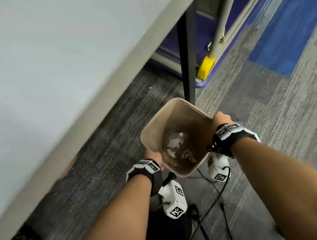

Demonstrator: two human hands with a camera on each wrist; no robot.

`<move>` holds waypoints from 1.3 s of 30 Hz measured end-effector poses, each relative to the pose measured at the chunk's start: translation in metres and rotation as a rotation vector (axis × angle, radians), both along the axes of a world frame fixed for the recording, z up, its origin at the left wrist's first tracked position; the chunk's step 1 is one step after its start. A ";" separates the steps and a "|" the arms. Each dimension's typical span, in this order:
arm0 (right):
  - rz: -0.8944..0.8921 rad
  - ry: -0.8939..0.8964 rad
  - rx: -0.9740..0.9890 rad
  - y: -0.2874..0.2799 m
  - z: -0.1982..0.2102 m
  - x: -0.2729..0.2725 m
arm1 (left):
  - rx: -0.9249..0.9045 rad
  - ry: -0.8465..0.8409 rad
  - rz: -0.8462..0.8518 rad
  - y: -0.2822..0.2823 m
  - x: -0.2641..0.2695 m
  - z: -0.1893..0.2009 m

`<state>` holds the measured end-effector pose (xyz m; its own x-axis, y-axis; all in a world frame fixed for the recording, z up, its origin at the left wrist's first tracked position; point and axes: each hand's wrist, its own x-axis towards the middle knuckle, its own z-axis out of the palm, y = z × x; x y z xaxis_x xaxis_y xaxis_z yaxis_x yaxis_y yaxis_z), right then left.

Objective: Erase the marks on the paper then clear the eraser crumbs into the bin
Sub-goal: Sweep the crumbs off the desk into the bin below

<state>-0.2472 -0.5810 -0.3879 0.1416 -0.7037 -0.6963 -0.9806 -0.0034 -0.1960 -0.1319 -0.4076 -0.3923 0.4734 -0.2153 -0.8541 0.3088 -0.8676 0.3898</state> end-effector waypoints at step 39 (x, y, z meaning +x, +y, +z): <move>0.381 -0.388 -0.030 0.149 0.283 0.019 | -0.171 -0.590 -0.420 0.149 0.047 0.344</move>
